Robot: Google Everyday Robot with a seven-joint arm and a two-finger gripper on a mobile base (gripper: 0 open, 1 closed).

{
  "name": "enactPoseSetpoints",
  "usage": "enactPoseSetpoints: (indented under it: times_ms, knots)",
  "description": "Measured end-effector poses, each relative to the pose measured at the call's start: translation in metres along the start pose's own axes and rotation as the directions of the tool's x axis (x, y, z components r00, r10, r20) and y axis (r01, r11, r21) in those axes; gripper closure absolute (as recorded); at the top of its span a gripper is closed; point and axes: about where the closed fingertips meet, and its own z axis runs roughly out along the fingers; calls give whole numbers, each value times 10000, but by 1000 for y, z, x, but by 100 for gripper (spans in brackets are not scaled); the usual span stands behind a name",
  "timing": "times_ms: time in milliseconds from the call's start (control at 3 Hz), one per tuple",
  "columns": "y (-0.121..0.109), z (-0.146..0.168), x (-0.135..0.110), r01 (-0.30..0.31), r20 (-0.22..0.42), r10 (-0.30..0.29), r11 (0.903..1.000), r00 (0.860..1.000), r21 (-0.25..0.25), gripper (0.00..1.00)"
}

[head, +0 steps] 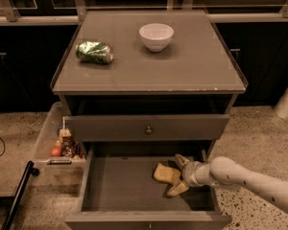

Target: Place sponge into middle drawer

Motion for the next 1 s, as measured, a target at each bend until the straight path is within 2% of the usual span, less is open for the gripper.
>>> enactPoseSetpoints:
  times_ms: [333,667,1000]
  knots:
    - [10,-29,-16,315,61,-315,9995,9995,15,0]
    - [20,-73,-29,769,52,-770,9969,9970,161,0]
    - [19,-123,-35,1279,-273,-1267,9906,9916,481,0]
